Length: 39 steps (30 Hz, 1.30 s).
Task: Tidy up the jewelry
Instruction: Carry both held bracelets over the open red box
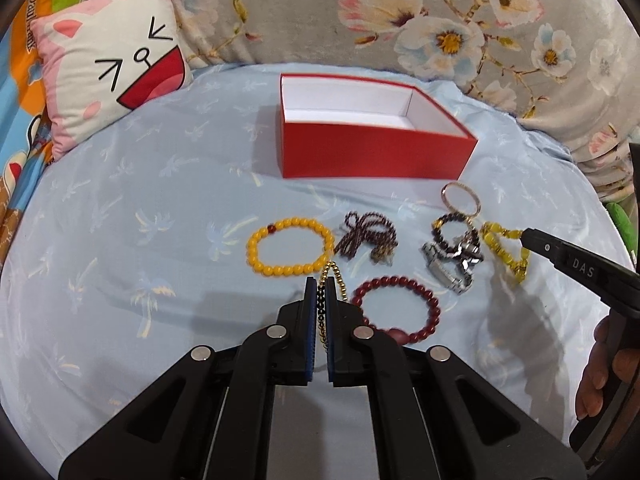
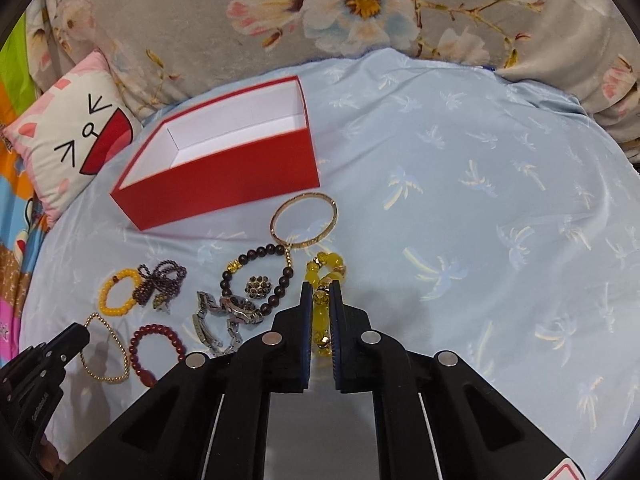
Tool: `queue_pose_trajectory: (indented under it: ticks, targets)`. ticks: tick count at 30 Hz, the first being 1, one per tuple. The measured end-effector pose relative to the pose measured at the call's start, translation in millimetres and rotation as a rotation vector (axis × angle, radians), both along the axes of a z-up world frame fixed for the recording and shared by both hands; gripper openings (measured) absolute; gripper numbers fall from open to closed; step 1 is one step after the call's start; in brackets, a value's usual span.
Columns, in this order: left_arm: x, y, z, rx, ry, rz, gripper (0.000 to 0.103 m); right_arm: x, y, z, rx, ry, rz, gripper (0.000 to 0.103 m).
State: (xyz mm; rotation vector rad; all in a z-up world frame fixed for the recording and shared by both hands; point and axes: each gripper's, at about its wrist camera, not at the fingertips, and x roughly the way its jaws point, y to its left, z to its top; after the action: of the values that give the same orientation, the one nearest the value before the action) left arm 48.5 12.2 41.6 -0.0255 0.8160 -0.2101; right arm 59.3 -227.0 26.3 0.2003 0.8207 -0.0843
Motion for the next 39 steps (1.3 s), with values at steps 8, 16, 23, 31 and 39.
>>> queue_pose_trajectory:
  ticks: [8, 16, 23, 31, 39]
  targets:
    - [12, -1, 46, -0.027, -0.072, -0.031, 0.003, -13, -8, 48, 0.039, -0.084, 0.020, 0.001]
    - [55, -15, 94, -0.003, -0.158, -0.055, 0.004, 3, -6, 112, -0.019, -0.211, 0.048, 0.001]
    - [56, -15, 88, 0.007, -0.163, -0.047, 0.004, -6, -18, 68, -0.003, -0.110, 0.031, 0.024]
    - [51, -15, 64, -0.004, -0.108, -0.047, 0.004, -6, -29, -20, 0.001, 0.064, -0.006, 0.036]
    - [49, -20, 50, -0.008, -0.078, -0.047, 0.004, 1, -28, -36, -0.043, 0.091, -0.001, 0.018]
